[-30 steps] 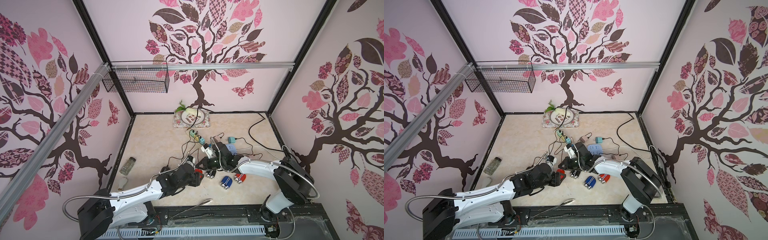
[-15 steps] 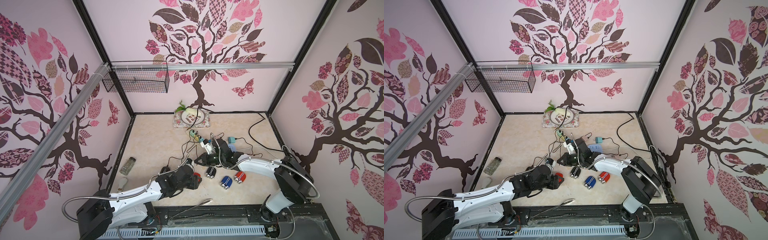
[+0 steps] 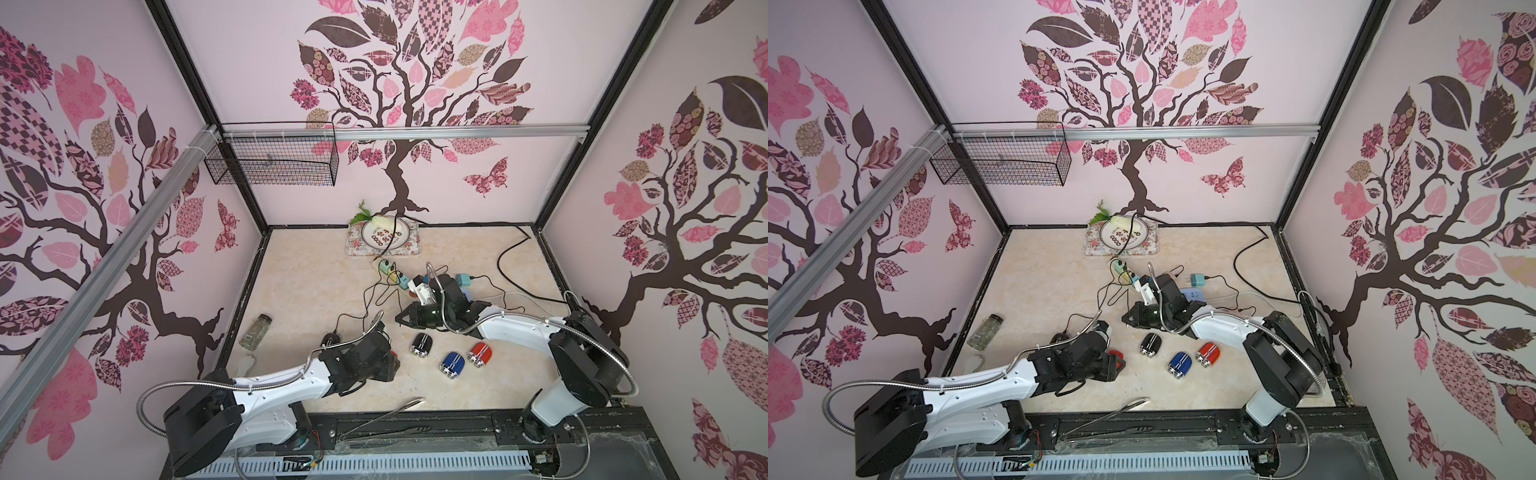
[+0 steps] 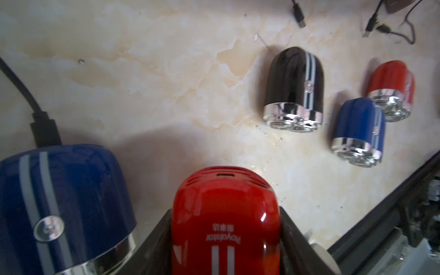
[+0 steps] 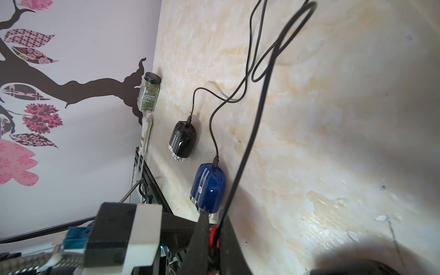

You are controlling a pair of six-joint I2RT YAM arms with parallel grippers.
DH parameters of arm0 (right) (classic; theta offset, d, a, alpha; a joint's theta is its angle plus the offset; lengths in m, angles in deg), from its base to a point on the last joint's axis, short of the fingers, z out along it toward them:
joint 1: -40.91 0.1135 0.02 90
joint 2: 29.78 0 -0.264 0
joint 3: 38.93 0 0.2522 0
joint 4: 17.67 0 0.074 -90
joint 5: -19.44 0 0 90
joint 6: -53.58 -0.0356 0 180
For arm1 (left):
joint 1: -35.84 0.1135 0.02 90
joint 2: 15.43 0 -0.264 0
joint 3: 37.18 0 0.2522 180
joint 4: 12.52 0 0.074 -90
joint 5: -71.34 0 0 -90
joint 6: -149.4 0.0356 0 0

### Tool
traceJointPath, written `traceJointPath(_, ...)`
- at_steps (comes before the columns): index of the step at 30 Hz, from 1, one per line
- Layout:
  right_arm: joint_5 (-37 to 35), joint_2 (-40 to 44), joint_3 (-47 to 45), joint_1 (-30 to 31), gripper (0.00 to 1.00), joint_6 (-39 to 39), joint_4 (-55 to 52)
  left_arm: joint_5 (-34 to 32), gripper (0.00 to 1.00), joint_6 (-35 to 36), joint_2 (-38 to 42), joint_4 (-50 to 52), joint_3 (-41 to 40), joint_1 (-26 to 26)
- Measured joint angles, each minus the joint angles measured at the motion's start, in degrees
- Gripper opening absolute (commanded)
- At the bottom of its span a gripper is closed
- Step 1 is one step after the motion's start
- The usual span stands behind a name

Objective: Unplug the electric shaver
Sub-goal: Place the electric shaver at the center of the board.

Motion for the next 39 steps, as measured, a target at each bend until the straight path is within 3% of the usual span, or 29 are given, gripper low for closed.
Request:
traceJointPath(22, -2.16, -7.15, -1.18, -1.07, 0.1, 0.98, -1.03, -1.7, 0.0, 1.36, -12.44, 3.89, 8.41, -1.6)
traceJointPath(39, -2.64, -9.2, -1.27, -1.77, 0.18, 1.27, -0.59, -3.8, 0.1, 1.4, -15.52, 6.84, 11.67, -2.75)
